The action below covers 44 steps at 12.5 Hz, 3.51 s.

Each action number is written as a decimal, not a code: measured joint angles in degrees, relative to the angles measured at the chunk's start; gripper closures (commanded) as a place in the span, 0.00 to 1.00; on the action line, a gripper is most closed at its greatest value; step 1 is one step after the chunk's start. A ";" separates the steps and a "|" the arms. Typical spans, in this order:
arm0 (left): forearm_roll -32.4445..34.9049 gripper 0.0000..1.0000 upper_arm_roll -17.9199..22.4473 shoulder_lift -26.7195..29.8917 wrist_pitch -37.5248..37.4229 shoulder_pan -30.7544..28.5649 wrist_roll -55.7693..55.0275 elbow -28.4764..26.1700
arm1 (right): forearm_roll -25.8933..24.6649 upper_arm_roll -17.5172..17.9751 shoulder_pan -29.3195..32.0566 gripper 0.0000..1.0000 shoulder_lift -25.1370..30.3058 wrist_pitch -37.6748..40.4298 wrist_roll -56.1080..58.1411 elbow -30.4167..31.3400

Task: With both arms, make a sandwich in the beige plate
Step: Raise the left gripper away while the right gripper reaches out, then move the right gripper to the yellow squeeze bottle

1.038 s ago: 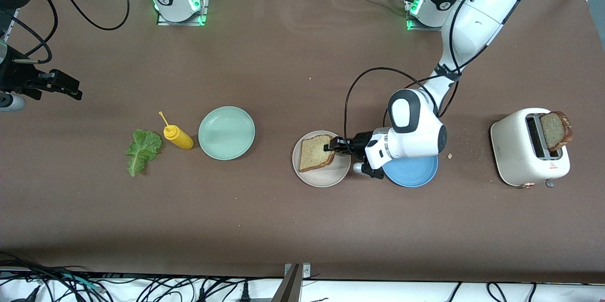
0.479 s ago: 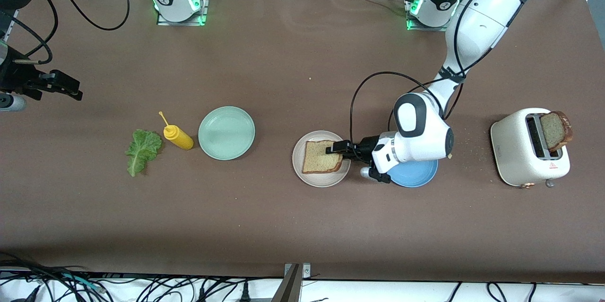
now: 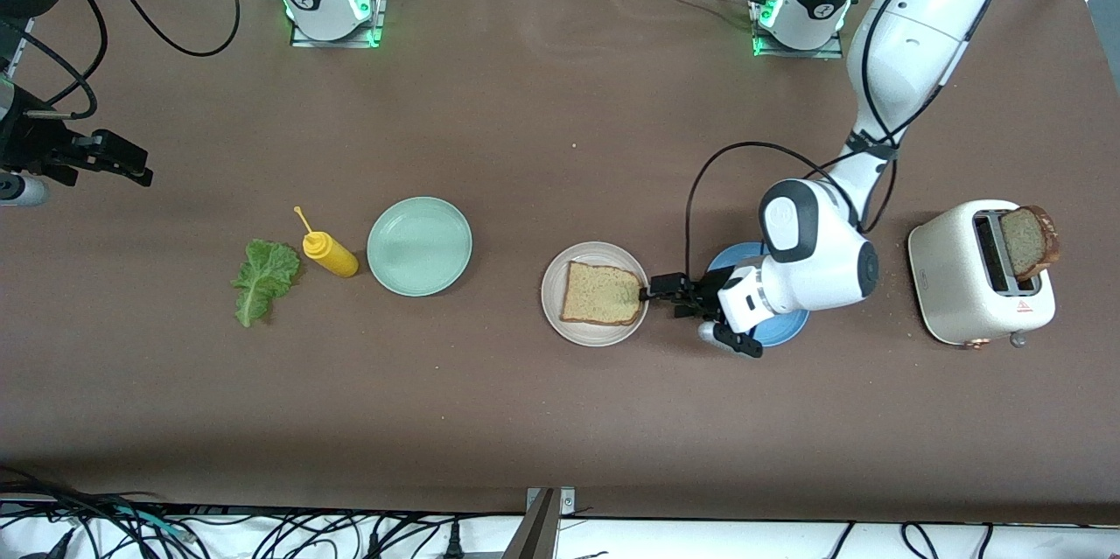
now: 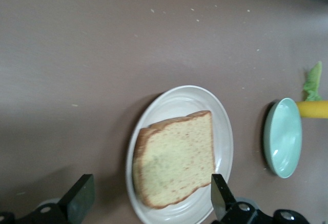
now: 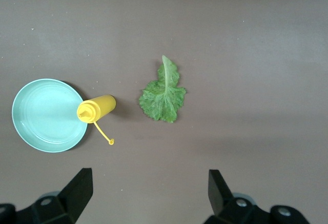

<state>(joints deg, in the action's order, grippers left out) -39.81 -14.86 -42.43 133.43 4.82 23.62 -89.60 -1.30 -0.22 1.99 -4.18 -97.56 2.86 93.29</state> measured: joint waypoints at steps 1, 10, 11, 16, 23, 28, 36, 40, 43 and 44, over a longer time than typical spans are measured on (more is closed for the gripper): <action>3.01 0.00 1.12 1.32 -1.62 -0.09 -1.20 0.08 | 0.00 0.00 0.00 0.00 -0.01 -0.01 0.00 0.00; 35.54 0.00 7.48 16.13 -17.99 -0.31 -15.83 0.95 | 1.46 0.25 -0.12 0.00 -0.07 -0.04 0.08 0.01; 38.64 0.00 7.50 17.97 -20.50 -0.30 -17.47 1.04 | 3.19 0.29 -0.16 0.00 -0.11 -0.01 0.59 0.02; 45.30 0.00 7.57 28.65 -32.40 -0.27 -20.78 1.45 | 12.46 0.29 -0.15 0.00 -0.81 0.08 11.02 0.06; 39.60 0.00 8.19 43.23 -38.53 -4.54 -21.25 -0.02 | 24.76 -2.57 1.16 0.00 -3.47 2.33 38.17 0.97; 39.59 0.00 13.17 44.53 -38.53 -0.90 -21.31 -3.95 | 33.73 -3.25 5.34 0.00 -5.48 2.72 62.91 4.79; 39.59 0.00 7.70 45.44 -38.49 -6.01 -21.30 -6.76 | 47.17 -3.37 9.22 0.00 -13.54 2.71 93.88 11.04; 39.59 0.00 7.48 45.95 -38.49 -6.03 -21.30 -6.81 | 49.26 -3.40 10.58 0.00 -17.06 2.70 106.32 12.48; 39.59 0.00 7.48 45.95 -38.49 -6.13 -21.31 -6.93 | 51.87 -3.41 11.37 0.00 -21.06 2.69 115.65 12.73; 39.59 0.00 7.50 45.92 -38.49 -6.31 -21.31 -6.97 | 52.84 -3.41 11.55 0.00 -22.53 2.68 118.47 12.74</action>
<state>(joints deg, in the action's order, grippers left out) -0.22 -7.36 3.49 94.94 -1.48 2.32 -96.57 51.54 -3.63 13.54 -26.71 -94.88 121.33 106.03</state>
